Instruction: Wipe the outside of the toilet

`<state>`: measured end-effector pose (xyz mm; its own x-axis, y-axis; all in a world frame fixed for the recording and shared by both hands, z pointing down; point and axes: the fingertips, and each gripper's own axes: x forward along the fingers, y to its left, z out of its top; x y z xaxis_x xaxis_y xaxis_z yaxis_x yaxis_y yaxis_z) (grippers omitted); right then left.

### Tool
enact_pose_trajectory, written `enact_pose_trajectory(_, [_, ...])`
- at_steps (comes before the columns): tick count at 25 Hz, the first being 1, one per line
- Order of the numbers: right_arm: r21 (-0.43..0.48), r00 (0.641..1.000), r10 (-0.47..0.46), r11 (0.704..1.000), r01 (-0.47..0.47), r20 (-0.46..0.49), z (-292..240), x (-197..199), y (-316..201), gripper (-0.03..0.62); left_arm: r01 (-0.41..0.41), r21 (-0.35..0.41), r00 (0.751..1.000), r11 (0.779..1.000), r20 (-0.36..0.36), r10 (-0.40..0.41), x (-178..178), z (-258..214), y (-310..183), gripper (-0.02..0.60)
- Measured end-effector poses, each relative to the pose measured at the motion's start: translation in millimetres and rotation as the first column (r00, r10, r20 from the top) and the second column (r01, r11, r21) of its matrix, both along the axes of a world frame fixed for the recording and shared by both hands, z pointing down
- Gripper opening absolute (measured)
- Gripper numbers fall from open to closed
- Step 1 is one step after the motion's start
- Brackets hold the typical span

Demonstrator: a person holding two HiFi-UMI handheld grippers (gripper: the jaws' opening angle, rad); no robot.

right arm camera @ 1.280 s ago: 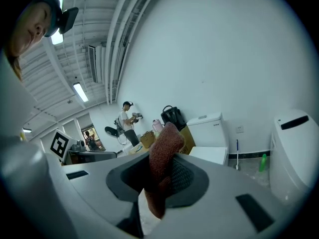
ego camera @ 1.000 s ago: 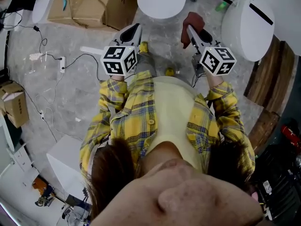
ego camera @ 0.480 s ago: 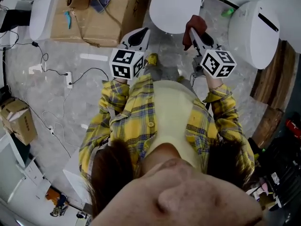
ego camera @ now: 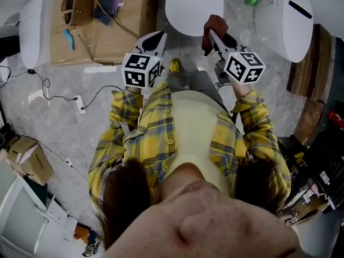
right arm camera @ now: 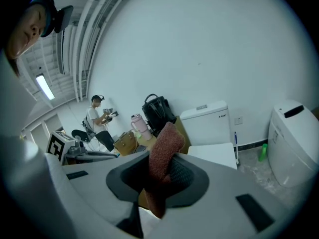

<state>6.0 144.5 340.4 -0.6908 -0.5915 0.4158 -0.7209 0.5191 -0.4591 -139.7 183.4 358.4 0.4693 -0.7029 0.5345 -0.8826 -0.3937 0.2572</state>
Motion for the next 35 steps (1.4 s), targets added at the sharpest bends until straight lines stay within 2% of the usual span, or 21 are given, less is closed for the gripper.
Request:
enact_pose_trajectory(9, [-0.034, 1.0, -0.014, 0.999, 0.014, 0.008, 16.6, -21.2, -53.5, 0.092, -0.032, -0.013, 0.999, 0.999, 0.013, 0.033, -2.5, 10.9, -34.7, 0.009])
enact_pose_trajectory(15, [-0.076, 0.998, -0.064, 0.995, 0.065, 0.017, 42.1, -40.1, -103.9, 0.092, 0.04, -0.012, 0.999, 0.999, 0.022, -0.04, -12.9, 16.8, -68.2, 0.009])
enact_pose_trajectory(23, [-0.155, 0.987, -0.158, 0.975, 0.159, 0.02, 83.9, -56.5, -176.0, 0.092, 0.135, -0.053, 0.991, 0.99, -0.001, -0.135, -14.5, 33.8, -125.8, 0.009])
enact_pose_trajectory(28, [-0.215, 0.976, -0.218, 0.953, 0.212, -0.002, 119.5, -61.2, -205.8, 0.092, 0.183, -0.078, 0.983, 0.98, 0.002, -0.183, -11.6, 48.4, -155.0, 0.009])
enact_pose_trajectory(35, [-0.269, 0.969, -0.247, 0.934, 0.234, -0.014, 165.0, -68.7, -238.9, 0.092, 0.242, -0.103, 0.97, 0.965, 0.031, -0.24, -13.2, 76.5, -189.7, 0.009])
